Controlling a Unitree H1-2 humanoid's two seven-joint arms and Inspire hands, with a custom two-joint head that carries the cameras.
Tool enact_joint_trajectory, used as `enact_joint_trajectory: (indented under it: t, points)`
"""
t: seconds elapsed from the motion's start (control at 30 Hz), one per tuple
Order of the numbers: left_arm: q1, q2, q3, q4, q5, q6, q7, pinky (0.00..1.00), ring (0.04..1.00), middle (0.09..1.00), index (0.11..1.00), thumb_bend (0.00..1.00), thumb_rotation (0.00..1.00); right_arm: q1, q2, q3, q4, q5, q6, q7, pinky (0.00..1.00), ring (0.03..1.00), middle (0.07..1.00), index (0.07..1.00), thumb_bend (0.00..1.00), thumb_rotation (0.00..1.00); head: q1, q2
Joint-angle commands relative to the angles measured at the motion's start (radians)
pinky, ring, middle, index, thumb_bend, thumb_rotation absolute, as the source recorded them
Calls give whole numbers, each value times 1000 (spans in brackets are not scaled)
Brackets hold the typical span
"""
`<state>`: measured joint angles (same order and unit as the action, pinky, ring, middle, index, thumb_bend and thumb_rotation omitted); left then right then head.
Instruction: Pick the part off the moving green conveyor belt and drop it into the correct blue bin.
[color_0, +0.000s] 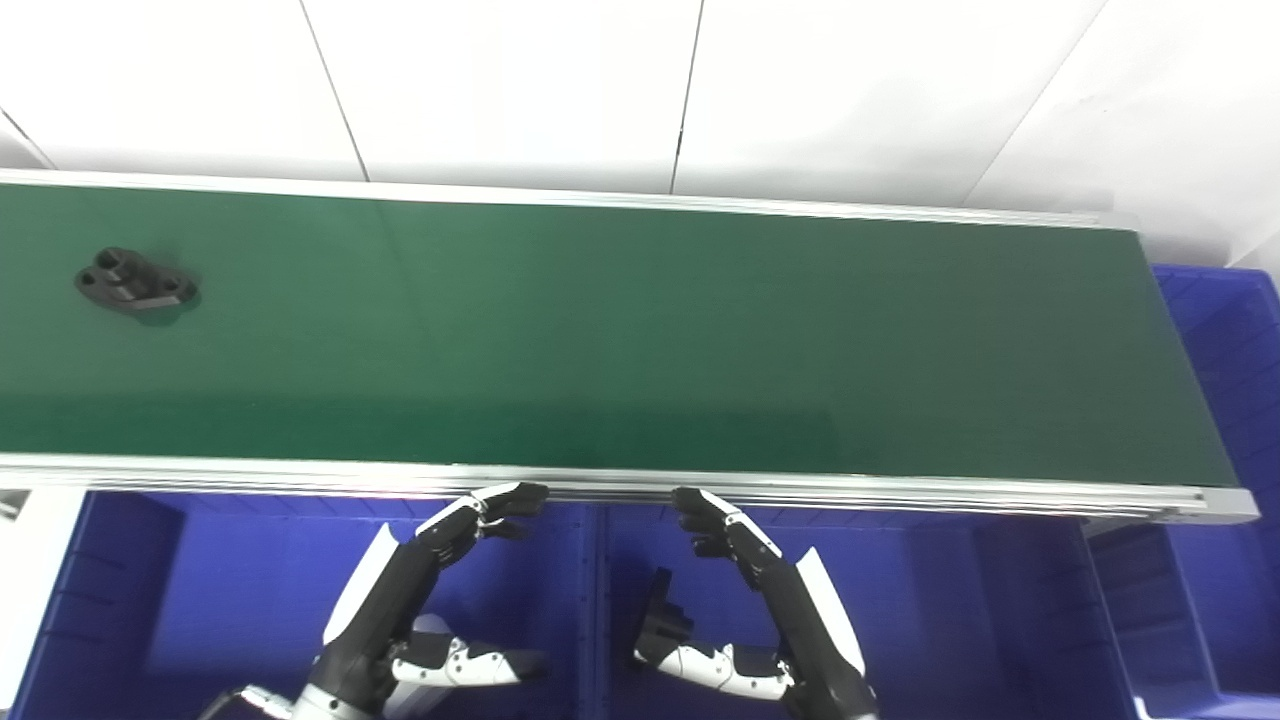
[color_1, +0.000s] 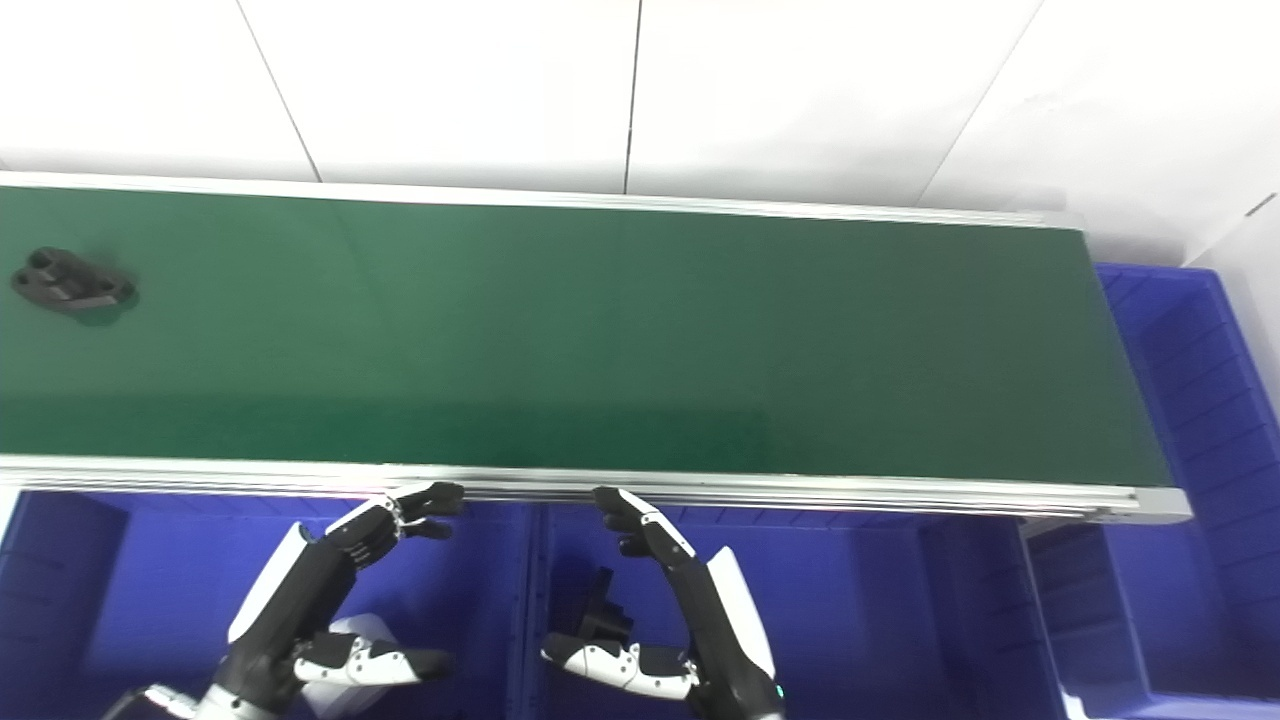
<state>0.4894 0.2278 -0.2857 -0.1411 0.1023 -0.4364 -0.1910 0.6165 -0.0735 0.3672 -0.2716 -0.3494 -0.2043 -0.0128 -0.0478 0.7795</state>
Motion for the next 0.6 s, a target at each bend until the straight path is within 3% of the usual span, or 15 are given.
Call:
enact_joint_trajectory:
  t: [0.0,0.13,0.27,0.57]
  points:
    - [1,9,-21,-2,35,-33,49,695,777,818,783,738,363,8,-6,1,10,18,-58,-1,770,830,848,850,705,249,55,-42]
    - [-9,20,-67,30,53,-33,106,675,763,807,771,766,341,-2,-19,-9,58,26,-113,-17,753,820,842,843,709,230,136,-91]
    - [-16,27,-103,56,53,-33,155,666,751,799,755,785,303,-8,-19,-15,94,60,-145,-13,748,820,843,844,708,202,166,-135]
    - [-41,52,-160,85,57,-34,233,642,730,775,732,791,305,-25,-14,-25,142,62,-190,-19,733,809,830,830,699,159,160,-164]
